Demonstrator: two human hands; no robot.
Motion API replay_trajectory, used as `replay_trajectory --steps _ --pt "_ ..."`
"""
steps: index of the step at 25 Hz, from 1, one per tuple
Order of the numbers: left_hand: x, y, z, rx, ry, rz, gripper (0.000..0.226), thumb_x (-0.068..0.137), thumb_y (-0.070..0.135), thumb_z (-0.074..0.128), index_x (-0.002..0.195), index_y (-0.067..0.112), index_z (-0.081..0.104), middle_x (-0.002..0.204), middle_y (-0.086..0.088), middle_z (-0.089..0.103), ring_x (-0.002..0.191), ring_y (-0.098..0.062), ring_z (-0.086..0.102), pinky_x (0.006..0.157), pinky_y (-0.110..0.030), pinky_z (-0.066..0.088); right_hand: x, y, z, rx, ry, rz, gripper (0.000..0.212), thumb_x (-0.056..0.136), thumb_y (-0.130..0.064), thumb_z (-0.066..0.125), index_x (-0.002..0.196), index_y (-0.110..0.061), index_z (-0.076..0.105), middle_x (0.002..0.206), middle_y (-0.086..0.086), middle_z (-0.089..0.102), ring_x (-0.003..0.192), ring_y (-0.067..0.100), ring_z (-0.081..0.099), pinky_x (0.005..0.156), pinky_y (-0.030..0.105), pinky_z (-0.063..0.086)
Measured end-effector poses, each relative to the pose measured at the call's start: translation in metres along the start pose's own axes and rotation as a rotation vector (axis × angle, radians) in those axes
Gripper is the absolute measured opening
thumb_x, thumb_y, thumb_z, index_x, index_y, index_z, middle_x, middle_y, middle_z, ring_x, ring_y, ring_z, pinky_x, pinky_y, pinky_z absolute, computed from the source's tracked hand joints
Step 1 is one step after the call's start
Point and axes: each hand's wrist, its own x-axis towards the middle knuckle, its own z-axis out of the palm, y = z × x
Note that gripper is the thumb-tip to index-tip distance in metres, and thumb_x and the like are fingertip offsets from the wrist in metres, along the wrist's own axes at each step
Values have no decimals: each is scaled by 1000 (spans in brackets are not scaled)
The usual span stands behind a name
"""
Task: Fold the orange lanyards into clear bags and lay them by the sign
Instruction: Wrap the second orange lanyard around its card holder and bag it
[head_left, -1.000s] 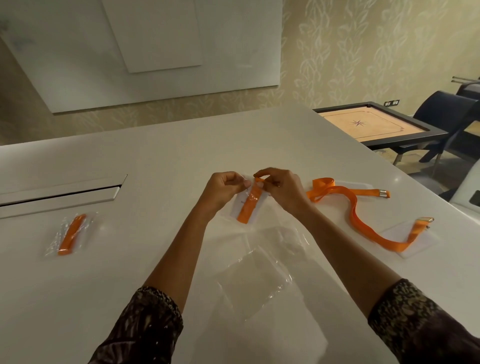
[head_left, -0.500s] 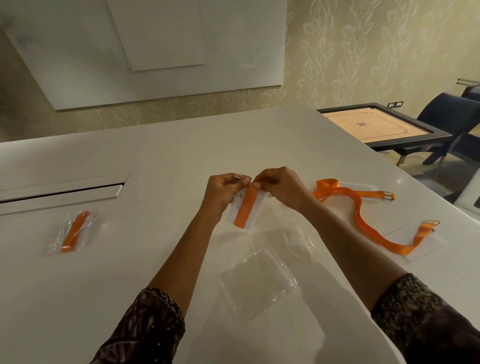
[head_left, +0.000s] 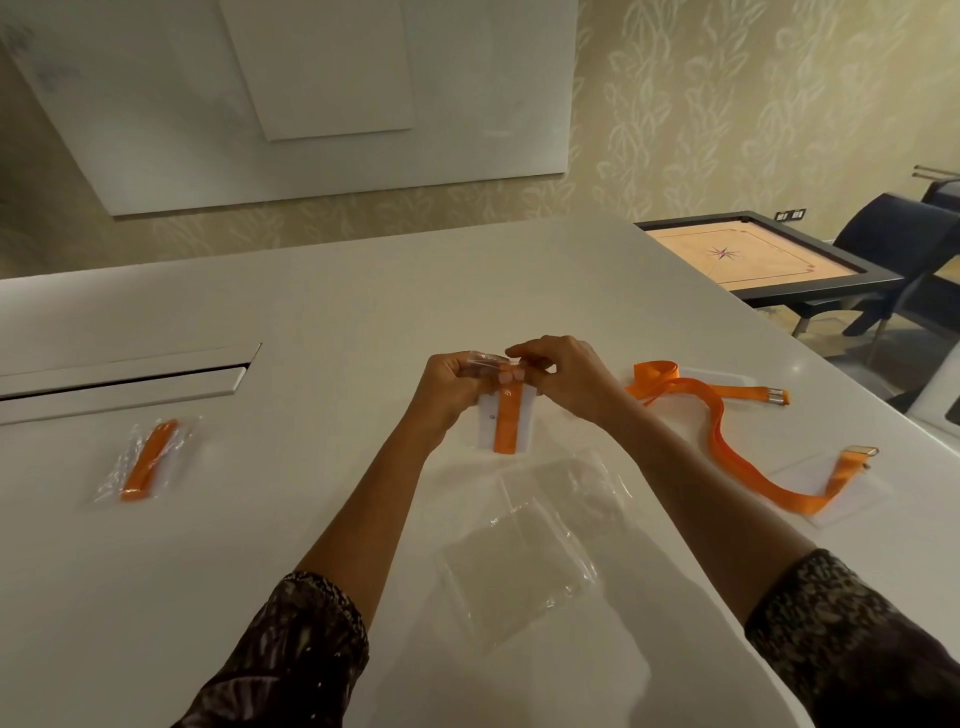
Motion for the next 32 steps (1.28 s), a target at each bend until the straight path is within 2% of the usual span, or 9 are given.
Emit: replay_trajectory --steps 4,7,9,13,16,21,23,27,32 --pt "-4 1 -2 -11 28 55 16 81 10 73 96 11 72 94 -6 71 86 -18 67 77 -25 58 4 1 -12 311 -35 120 24 95 -14 52 113 -14 68 99 5 71 85 18 69 66 26 59" --pt "-6 3 -1 92 9 144 27 81 10 73 107 6 68 106 -13 70 88 -18 66 77 -19 56 10 -2 -21 202 -53 44 14 91 -17 63 100 -16 72 87 1 73 74 10 68 59 16 54" --pt "-6 5 2 204 7 167 44 81 17 74 122 9 61 111 -10 68 94 -22 65 84 -26 56 15 -10 -24 99 -66 -21 13 85 -24 70 96 -19 74 78 -8 69 70 5 64 60 11 48" --pt "-5 8 5 349 29 231 64 82 21 74 139 15 46 102 -1 68 88 -14 62 85 -21 48 21 -23 -27 -71 -168 -102 12 82 -32 69 91 -28 75 77 -17 64 73 -2 58 66 12 41" --pt "-5 8 3 347 12 254 61 78 20 77 134 17 52 104 -3 71 87 -14 65 84 -20 51 25 -29 -28 -211 -227 -167 14 84 -29 65 95 -27 74 83 -14 63 74 2 57 67 16 43" --pt "-2 8 -2 343 -21 201 41 80 23 76 118 15 63 100 -8 72 92 -26 67 88 -35 55 27 -33 -35 -199 -260 -200 16 86 -8 59 92 -14 72 72 -12 59 59 3 57 62 17 46" --pt "1 10 -6 360 -54 192 34 81 22 74 112 10 64 97 -8 71 90 -26 67 85 -33 56 27 -34 -37 -195 -290 -206 17 86 -5 58 95 -13 70 73 -10 60 57 2 58 62 22 51" --pt "5 15 -12 289 -151 170 29 82 17 73 107 9 60 96 -4 67 83 -15 65 71 -13 54 26 -32 -41 -57 -316 -183 20 87 1 57 99 -15 56 81 2 71 54 4 64 61 25 58" --pt "10 16 -19 216 -208 148 30 82 16 73 106 5 60 90 -3 70 76 -9 69 67 -16 54 26 -28 -34 -140 -249 -262 15 86 -3 57 91 -12 68 81 3 70 65 16 67 71 35 58"
